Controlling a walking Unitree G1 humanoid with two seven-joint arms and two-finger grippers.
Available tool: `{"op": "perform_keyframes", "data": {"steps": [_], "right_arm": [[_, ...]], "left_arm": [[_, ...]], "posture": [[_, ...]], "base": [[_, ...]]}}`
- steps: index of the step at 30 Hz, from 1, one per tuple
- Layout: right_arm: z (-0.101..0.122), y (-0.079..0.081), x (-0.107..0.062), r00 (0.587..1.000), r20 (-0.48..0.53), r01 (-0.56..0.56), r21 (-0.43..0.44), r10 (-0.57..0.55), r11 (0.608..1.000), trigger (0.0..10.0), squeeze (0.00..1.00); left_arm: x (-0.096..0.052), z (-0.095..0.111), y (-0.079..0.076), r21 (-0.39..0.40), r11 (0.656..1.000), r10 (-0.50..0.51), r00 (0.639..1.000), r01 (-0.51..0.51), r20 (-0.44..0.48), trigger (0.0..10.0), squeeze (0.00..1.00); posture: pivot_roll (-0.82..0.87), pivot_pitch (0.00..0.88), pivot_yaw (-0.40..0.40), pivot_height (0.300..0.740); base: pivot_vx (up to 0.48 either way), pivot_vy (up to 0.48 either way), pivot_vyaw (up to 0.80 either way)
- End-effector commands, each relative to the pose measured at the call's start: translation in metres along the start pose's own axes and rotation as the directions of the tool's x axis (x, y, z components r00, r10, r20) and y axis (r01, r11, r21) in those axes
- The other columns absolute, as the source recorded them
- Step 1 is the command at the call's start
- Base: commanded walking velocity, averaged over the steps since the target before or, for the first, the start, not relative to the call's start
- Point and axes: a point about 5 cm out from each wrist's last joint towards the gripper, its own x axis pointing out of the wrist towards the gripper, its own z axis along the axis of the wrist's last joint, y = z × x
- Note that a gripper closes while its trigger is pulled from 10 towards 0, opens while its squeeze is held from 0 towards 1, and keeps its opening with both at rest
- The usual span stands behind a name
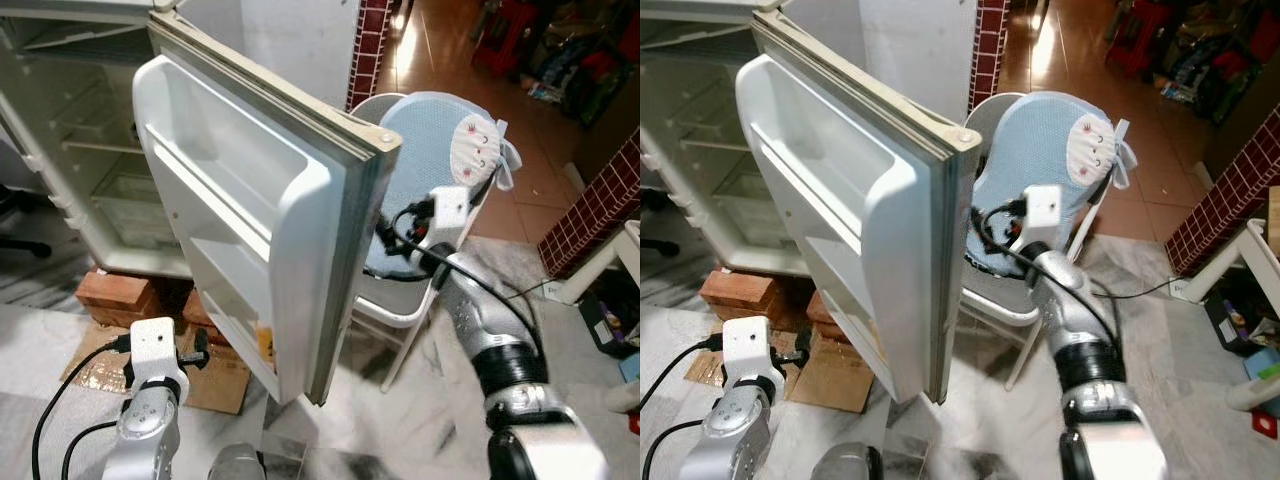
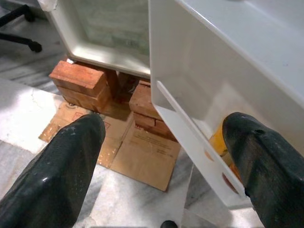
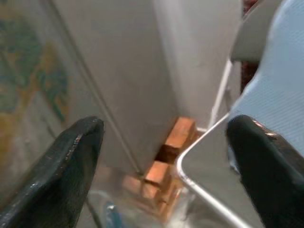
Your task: Restocking fridge
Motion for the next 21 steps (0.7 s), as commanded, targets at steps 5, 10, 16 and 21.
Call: {"op": "perform_keyframes", "data": {"steps": [5, 10, 16, 21], "right_arm": [[0.0086, 0.0228, -0.0011, 0.994, 0.019, -0.104, 0.048, 0.103, 0.993, 10.0, 0.0], [0.0094, 0.0203, -0.0002, 0.997, 0.004, -0.077, 0.011, 0.077, 0.997, 10.0, 0.0], [0.0135, 0.0218, 0.005, 0.998, 0.004, -0.065, -0.014, 0.065, 0.998, 10.0, 0.0], [0.0164, 0.0232, 0.0077, 0.999, 0.02, -0.046, -0.04, 0.047, 0.998, 10.0, 0.0]], "left_arm": [[0.002, 0.0075, 0.0002, -0.003, 1.0, 0.028, 1.0, -0.028, 0.011, 10.0, 0.0], [0.0024, 0.0093, 0.0019, -0.003, 0.999, 0.05, 0.999, -0.05, 0.016, 10.0, 0.0], [0.0015, 0.0101, 0.0034, 0.0, 0.998, 0.068, 0.997, -0.068, 0.021, 10.0, 0.0], [0.0015, 0.0104, 0.0036, 0.005, 0.998, 0.068, 0.997, -0.068, 0.02, 10.0, 0.0]], "posture": [[0.08, 0.0, -0.02, 0.74], [0.09, 0.0, -0.024, 0.74], [0.09, 0.0, -0.027, 0.74], [0.1, 0.0, -0.029, 0.74]], "base": [[0.0, 0.48, 0.0], [0.0, 0.48, 0.0], [0.0, 0.48, 0.0], [0.0, 0.48, 0.0]]}}
